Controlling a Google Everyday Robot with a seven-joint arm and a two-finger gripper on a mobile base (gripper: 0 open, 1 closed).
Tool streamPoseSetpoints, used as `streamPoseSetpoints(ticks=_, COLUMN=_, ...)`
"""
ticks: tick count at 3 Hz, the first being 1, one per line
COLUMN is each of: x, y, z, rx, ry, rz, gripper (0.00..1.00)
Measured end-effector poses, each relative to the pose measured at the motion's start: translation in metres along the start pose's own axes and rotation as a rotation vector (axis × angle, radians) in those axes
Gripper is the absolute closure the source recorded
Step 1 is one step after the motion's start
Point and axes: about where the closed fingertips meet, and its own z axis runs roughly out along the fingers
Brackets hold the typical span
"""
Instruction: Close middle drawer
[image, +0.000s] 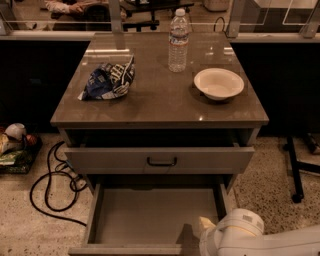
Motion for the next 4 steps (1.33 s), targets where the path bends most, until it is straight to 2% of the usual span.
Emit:
streamPoseSetpoints(ticks=1, x=-0.008, y=0.013, z=0.028, rx=-0.044, ry=0.059, rz=-0.018, gripper=0.00)
streamPoseSetpoints(ticks=2, x=-0.014, y=0.042, z=0.073, rx=-0.106, ry=0.126, rz=-0.037, gripper=0.00)
streamPoseSetpoints(ticks=3, x=-0.011, y=0.053, z=0.085, rx=-0.117, ry=0.155, rz=-0.032, gripper=0.17)
streamPoseSetpoints(ticks=4, x=-0.011, y=0.053, z=0.082, rx=-0.116, ry=0.155, rz=-0.032, gripper=0.40)
